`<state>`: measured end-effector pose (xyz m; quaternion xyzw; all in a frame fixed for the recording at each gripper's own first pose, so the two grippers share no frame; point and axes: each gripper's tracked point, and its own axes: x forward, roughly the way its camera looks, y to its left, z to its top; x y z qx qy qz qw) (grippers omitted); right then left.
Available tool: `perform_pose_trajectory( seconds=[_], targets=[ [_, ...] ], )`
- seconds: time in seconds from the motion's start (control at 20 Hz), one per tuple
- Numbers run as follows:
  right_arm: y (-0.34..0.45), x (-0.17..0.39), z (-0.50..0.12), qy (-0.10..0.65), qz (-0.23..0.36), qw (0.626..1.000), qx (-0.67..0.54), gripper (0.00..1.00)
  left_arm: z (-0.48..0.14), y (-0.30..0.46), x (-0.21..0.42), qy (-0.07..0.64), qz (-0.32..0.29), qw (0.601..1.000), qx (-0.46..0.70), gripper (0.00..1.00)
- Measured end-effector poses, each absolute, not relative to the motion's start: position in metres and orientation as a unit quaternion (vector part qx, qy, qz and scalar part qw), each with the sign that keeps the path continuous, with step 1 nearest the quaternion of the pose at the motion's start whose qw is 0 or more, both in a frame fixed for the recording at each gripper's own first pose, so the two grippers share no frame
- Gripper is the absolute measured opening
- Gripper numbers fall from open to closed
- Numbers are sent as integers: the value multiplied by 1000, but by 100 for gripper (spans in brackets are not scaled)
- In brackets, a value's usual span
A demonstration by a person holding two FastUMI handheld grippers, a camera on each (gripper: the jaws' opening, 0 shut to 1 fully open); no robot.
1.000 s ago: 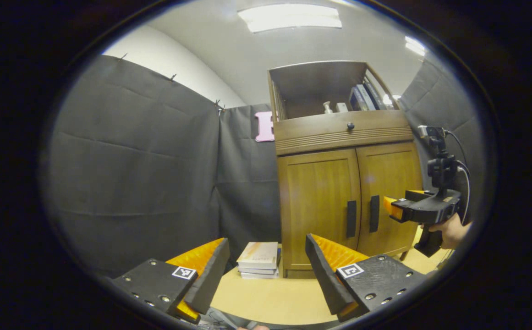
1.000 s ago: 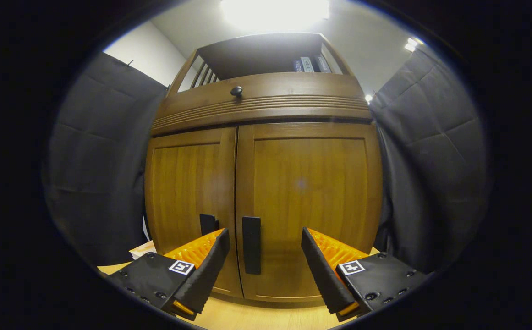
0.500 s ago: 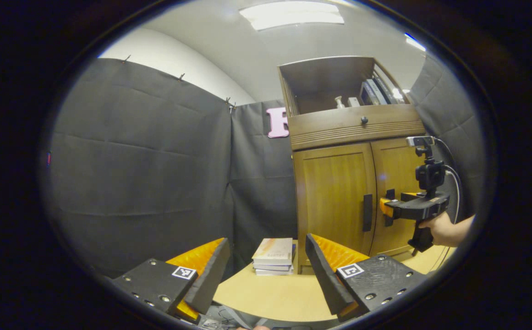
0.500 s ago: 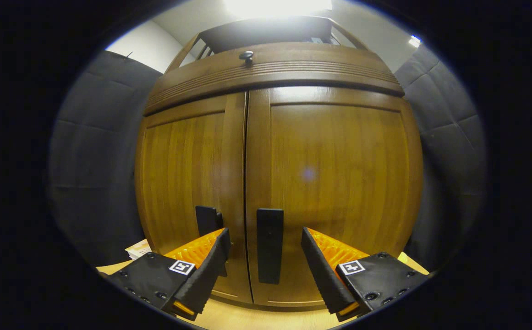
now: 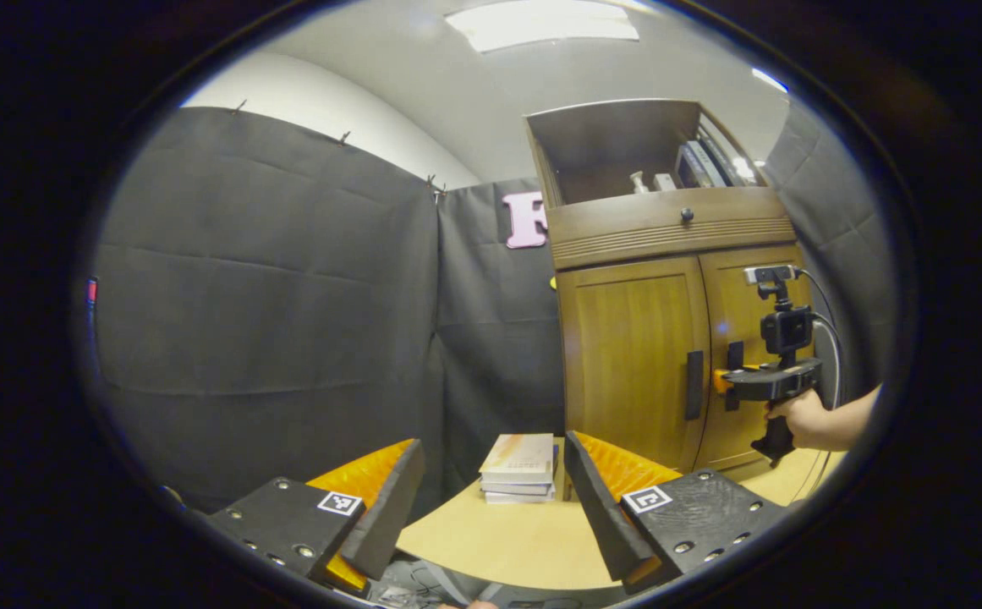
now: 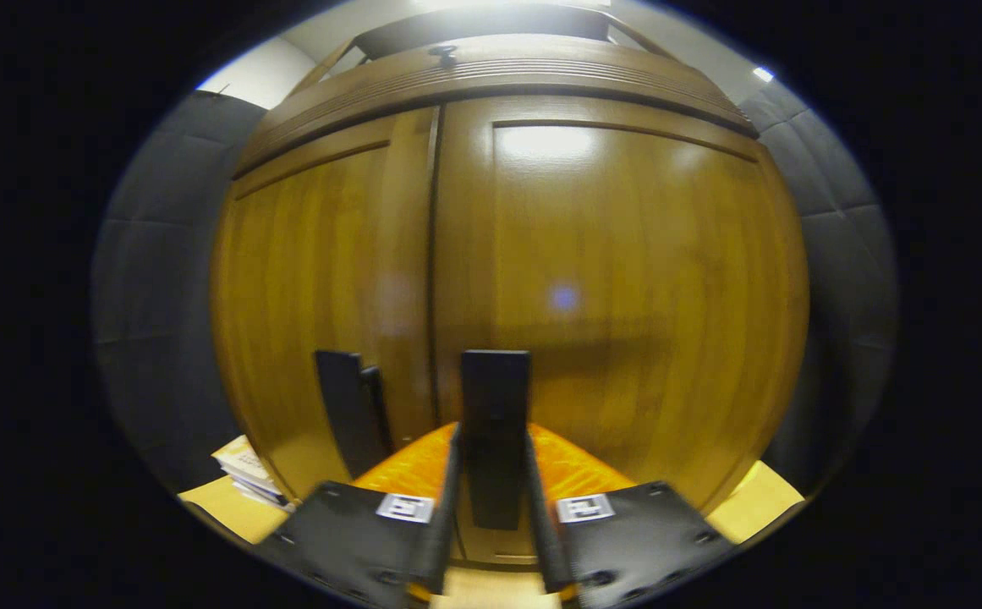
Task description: Open the right door of the double-door shoe cabinet with the right hand, and open the left door with the left hand.
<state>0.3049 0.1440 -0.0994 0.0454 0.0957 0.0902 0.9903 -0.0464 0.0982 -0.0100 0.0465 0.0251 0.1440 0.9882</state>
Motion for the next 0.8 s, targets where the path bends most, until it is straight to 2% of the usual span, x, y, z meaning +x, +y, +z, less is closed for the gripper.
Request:
perform_pose_trajectory(
  seconds=[0.05, 0.1, 0.15, 0.2, 0.25, 0.3, 0.8],
  targets=[
    [144, 302, -100, 99, 95, 989, 50, 31, -9, 98, -47, 25, 142, 988, 46, 97],
    [146, 302, -101, 102, 97, 989, 52, 33, -10, 98, -45, 25, 140, 989, 45, 97],
    [146, 301, -101, 104, 96, 989, 50, 18, -10, 96, -44, 25, 136, 989, 45, 97],
    [145, 302, -103, 106, 93, 989, 49, 20, -12, 95, -43, 24, 133, 990, 45, 97],
    [146, 302, -102, 106, 93, 989, 47, 13, -11, 94, -43, 23, 130, 990, 46, 97],
    [145, 299, -100, 105, 93, 989, 47, 11, -9, 93, -44, 20, 127, 991, 47, 97],
    [143, 279, -78, 105, 125, 986, 47, 11, -10, 75, -35, 15, 94, 995, 34, 98]
  ],
)
